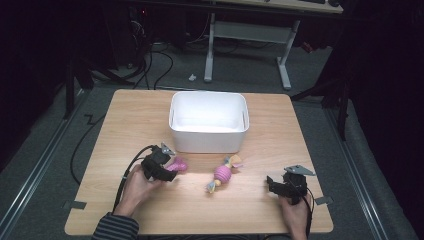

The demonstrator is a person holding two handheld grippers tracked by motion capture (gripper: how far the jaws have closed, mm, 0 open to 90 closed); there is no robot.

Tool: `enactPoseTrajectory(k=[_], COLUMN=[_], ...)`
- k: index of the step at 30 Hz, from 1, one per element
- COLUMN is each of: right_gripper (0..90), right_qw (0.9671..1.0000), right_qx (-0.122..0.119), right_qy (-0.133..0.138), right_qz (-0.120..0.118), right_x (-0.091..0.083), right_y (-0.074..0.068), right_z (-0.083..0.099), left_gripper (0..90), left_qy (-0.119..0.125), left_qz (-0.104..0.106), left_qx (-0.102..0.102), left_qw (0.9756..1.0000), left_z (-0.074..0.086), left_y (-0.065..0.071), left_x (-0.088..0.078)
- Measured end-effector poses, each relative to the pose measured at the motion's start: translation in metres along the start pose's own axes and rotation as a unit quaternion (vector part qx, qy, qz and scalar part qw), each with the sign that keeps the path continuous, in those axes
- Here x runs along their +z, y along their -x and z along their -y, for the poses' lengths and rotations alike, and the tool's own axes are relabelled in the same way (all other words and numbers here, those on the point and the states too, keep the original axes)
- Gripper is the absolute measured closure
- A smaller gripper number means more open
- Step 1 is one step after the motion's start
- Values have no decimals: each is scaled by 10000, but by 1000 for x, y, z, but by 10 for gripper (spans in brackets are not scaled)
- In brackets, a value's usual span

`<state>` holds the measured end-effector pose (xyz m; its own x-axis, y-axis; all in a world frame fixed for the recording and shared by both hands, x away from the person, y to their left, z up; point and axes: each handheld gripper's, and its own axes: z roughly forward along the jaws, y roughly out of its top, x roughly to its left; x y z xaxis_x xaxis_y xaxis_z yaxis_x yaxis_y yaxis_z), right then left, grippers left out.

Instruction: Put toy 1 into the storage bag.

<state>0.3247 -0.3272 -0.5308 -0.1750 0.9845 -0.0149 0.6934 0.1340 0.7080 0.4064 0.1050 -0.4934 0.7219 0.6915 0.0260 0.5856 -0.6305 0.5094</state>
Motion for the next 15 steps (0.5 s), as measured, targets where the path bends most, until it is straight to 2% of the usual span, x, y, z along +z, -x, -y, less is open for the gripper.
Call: enactPoseTrajectory(k=[9,15], right_gripper=[173,172], right_qw=[10000,10000], right_qx=[-1,-1], right_qy=[1,2], right_qz=[-2,-5], right_x=[0,0], right_y=[0,0], right_z=[0,0], left_gripper=[452,496], left_qy=[-196,-212], left_qz=[135,220], left_qx=[34,16], left_qw=[9997,9995], left_z=[-3,-3], left_y=[-3,-3], left_x=[8,11])
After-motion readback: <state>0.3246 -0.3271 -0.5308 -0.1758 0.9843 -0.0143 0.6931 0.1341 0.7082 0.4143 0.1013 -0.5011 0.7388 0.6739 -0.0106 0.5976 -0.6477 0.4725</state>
